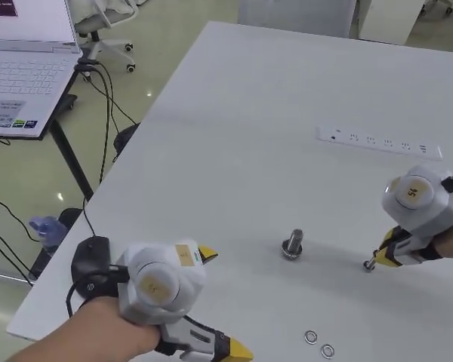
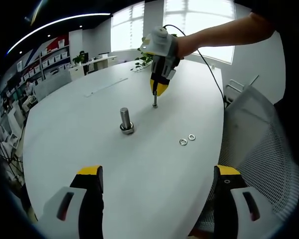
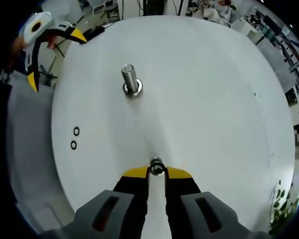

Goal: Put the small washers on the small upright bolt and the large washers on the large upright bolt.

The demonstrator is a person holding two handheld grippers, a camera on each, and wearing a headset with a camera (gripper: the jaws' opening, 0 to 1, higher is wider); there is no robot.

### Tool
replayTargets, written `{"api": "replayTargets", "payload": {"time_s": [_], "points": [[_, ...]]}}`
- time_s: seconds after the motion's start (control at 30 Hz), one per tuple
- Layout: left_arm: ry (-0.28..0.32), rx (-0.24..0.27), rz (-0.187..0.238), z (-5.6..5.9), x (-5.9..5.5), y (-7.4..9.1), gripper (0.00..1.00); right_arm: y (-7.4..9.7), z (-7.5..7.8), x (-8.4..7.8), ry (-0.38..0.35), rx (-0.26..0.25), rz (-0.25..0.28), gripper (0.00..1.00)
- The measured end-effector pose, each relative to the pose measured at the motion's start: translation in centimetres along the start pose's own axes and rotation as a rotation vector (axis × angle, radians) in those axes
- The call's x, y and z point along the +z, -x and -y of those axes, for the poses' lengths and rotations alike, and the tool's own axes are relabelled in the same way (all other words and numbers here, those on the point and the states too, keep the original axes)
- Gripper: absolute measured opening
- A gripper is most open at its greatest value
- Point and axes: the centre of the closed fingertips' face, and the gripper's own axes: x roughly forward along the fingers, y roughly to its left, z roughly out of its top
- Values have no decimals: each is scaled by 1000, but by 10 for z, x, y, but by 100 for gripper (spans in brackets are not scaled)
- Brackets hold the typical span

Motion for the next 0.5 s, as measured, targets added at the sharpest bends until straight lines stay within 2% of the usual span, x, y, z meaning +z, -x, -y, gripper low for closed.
{"api": "replayTargets", "payload": {"time_s": [0.5], "points": [[17,-7,-8,3,-8,-2,91,-25,-4,-3,21,23,-30,12]]}}
